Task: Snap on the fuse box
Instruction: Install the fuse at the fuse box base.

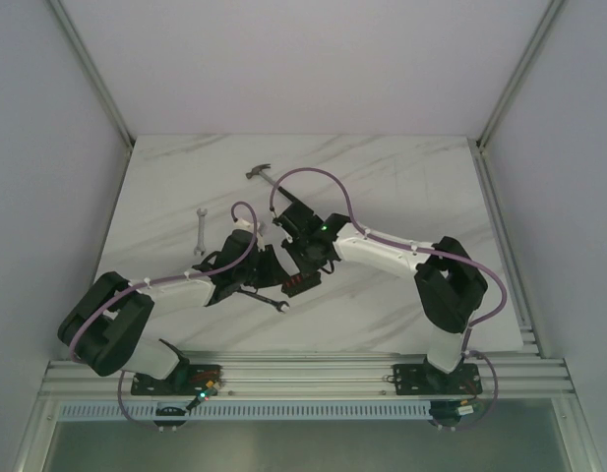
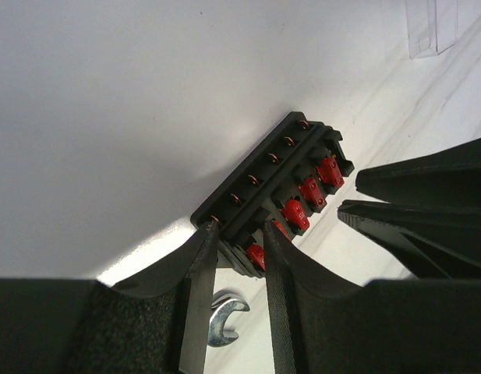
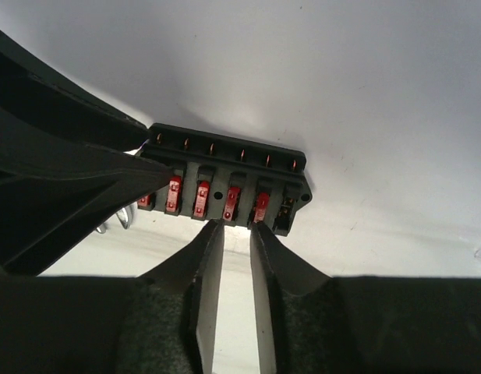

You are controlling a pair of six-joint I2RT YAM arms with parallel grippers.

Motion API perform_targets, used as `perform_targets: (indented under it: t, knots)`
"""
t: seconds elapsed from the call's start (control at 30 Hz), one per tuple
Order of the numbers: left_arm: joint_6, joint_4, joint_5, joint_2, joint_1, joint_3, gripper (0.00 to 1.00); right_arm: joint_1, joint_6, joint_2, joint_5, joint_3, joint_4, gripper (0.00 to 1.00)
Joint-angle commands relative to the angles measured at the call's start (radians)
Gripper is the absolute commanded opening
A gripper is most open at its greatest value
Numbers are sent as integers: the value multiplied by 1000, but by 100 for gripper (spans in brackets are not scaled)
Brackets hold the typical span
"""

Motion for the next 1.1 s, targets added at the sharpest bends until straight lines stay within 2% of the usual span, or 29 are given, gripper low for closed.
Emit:
perform_targets:
  t: [0.0, 0.17, 0.57, 1.07]
  knots:
    - [17, -36, -23, -11, 5, -17, 40, -16, 36, -3, -34, 17, -17, 24]
    - [18, -39, -20, -6, 4, -18, 40, -24, 66, 15, 48, 24, -35, 24]
    - [17, -38, -17, -4, 4, -17, 40, -31, 74, 72, 33, 43, -27, 21]
    - [15, -38, -14, -3, 4, -21, 40, -35, 86, 65, 30, 48, -27, 18]
